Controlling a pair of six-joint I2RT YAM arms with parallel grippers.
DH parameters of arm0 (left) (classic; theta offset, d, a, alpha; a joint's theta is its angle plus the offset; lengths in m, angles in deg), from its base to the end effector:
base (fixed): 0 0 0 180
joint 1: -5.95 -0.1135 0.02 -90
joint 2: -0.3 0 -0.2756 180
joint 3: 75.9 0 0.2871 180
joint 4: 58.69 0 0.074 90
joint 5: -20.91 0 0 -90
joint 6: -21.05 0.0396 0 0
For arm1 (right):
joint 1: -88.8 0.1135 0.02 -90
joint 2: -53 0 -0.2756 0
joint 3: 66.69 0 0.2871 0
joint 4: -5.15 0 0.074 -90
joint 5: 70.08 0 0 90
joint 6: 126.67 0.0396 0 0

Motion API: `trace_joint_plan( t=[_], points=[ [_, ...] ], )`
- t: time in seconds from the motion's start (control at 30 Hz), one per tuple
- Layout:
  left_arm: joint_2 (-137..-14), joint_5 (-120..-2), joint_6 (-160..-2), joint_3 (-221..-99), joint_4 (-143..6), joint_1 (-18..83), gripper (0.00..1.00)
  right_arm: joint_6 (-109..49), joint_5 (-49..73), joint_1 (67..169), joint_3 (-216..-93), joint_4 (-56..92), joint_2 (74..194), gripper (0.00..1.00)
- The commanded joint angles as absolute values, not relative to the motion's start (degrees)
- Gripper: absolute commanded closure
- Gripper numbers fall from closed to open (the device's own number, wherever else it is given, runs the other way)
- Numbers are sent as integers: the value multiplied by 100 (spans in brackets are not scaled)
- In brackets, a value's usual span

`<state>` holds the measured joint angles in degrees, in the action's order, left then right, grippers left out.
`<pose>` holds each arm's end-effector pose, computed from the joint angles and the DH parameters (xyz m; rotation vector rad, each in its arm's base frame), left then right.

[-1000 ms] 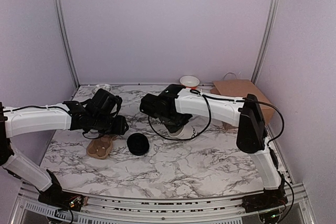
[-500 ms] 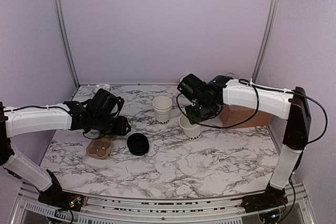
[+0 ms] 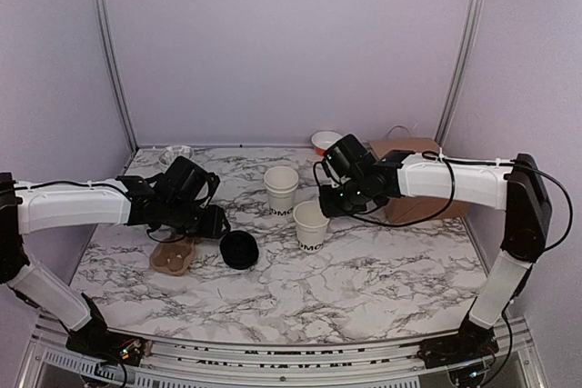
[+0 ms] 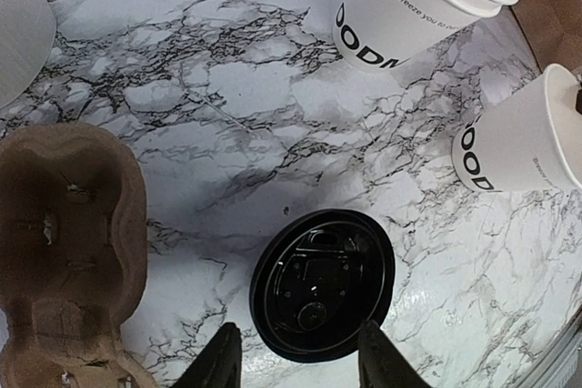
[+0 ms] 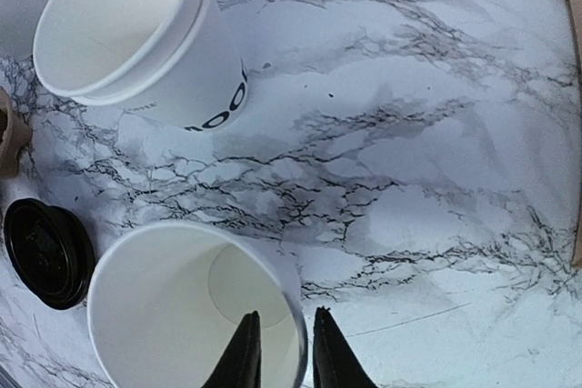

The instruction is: Pack the takeout coffee

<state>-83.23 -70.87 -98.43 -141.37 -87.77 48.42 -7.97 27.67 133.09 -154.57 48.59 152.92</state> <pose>0.2510 -0.2281 0.2151 0.2640 2.4515 -0.5375 0.2990 0.2842 0.2318 -0.2938 2.5430 0.3336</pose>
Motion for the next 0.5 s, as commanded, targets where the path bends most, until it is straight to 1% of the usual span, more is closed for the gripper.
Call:
trace_joint_plan(
  t=[0.0, 0.07, 0.17, 0.3, 0.4, 0.47],
  points=[
    [-8431, -7011, -9786, -14307, -8760, 4866, 55, -743, 2628, 13309, -15486, 4569, 15174, 77],
    [-8455, -7008, -9766, -14322, -8767, 4875, 55, -773, 2652, 13309, -15524, 4623, 15135, 71],
    [-8507, -7006, -9758, -14363, -8794, 4899, 55, -828, 2693, 13309, -15624, 4718, 15081, 67],
    [-8571, -7009, -9711, -14411, -8855, 4931, 55, -898, 2760, 13308, -15729, 4797, 14950, 59],
    [-8638, -7015, -9670, -14453, -8898, 4957, 56, -962, 2797, 13309, -15781, 4782, 14810, 51],
    [-8705, -7073, -9655, -14492, -8963, 4971, 57, -1006, 2837, 13308, -15791, 4731, 14698, 43]
  ],
)
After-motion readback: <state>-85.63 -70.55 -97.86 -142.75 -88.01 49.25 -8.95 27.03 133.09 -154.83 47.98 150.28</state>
